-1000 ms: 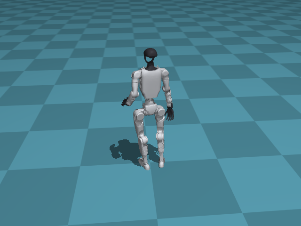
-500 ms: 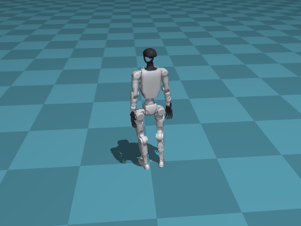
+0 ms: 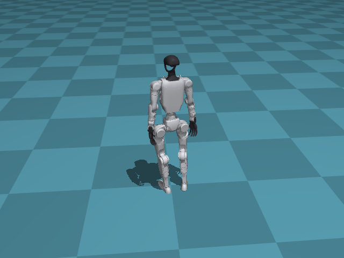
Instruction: In place motions
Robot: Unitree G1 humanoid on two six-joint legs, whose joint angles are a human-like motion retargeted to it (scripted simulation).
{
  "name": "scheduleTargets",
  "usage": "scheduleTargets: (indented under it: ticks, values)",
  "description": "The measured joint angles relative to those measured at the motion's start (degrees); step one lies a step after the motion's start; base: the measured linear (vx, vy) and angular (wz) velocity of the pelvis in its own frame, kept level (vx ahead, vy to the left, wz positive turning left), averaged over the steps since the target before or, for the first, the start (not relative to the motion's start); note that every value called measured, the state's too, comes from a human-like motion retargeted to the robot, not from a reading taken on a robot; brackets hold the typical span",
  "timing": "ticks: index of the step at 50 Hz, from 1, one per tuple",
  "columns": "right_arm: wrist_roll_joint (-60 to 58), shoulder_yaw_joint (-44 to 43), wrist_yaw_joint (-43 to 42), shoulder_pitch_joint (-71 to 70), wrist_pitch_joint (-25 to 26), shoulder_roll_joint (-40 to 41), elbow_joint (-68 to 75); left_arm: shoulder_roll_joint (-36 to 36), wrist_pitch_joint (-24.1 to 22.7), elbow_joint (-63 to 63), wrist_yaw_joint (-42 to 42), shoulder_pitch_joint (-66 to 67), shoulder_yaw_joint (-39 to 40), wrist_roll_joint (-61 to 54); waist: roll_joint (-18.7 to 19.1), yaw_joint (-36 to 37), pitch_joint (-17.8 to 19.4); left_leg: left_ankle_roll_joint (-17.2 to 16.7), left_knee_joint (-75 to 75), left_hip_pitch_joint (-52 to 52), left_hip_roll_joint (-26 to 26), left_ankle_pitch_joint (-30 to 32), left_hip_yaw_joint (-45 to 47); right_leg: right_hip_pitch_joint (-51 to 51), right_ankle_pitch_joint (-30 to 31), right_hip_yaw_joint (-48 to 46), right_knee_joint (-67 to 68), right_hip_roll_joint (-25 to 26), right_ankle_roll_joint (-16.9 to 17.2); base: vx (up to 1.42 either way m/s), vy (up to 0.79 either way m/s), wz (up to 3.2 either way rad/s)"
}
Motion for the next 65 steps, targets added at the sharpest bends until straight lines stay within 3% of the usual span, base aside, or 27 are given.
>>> scheduleTargets:
  ticks: [20,65]
  values:
    - [-0.5,-0.4,0.2,0.2,1.4,-0.1,0.4,-0.4,2.0,-0.3,1.7,-0.2,-3.0,5.4,0.4,-0.2,-0.2,0.1,0.1,-0.4,-0.5,0.2,-0.6,-0.1,0.2,-0.5,-0.2,-0.1,-0.4,0.00,0.00,0.00]
    - [-0.8,-0.4,0.7,0.3,1.3,-0.1,0.4,-0.8,3.4,0.8,0.5,-0.5,-1.4,1.1,0.2,-0.8,-0.5,0.2,0.0,-0.3,-0.5,0.1,-0.8,-0.2,0.2,-0.7,-0.3,0.1,-0.6,0.00,0.00,0.00]
